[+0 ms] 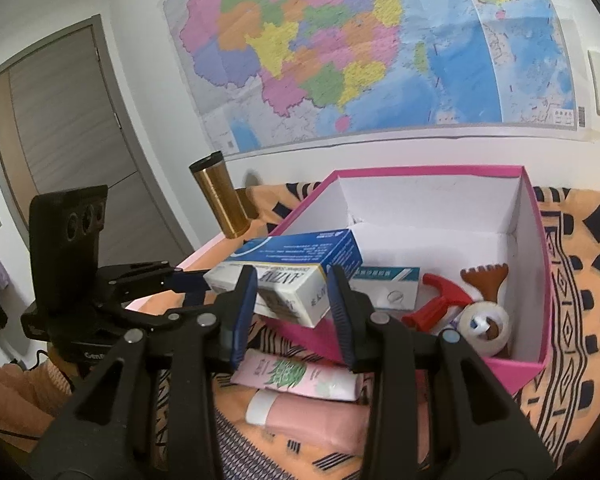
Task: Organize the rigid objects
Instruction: 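Carry the blue-and-white medicine box into the magenta box and release it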
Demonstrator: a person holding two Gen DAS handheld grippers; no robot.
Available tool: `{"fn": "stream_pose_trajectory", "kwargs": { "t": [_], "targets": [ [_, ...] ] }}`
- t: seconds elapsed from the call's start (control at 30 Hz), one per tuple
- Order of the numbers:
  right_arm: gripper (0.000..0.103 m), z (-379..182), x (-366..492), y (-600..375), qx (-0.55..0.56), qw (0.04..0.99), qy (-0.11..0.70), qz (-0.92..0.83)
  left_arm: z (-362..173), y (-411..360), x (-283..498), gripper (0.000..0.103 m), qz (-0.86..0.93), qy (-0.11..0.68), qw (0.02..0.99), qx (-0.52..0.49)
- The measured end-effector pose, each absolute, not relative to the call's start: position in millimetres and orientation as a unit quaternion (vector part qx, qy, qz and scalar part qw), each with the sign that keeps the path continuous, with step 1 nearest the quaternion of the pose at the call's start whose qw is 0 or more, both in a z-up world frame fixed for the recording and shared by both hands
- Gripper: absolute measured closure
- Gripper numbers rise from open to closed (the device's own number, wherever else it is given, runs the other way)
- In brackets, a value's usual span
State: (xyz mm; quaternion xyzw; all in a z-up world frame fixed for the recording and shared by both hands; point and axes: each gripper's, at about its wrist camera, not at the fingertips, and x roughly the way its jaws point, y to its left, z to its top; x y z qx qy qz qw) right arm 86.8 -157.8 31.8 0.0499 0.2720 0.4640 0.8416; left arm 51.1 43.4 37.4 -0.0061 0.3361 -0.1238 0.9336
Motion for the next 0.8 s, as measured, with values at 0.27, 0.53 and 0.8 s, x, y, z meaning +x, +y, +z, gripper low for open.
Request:
{"fn": "stream_pose_trajectory", "kwargs": {
  "t": [0.27, 0.53, 0.8],
  "targets": [
    [0.064, 26.7, 111.2, -154.3, 0.060, 0.842, 0.283, 0.455, 38.6, 42.8, 69.5, 0.050, -0.113, 0.337, 0.935, 0.012],
    [0.064, 12.4, 130.0, -144.0, 0.059, 0.840, 0.304, 0.446, 27.1, 46.3, 89.3, 0.049, -0.098, 0.355, 0.930, 0.018],
    [0.064, -0.8, 142.8, -133.7, 0.052, 0.837, 0.326, 0.436, 16.3, 48.9, 103.7, 0.048, -0.087, 0.370, 0.925, 0.025]
  ]
}}
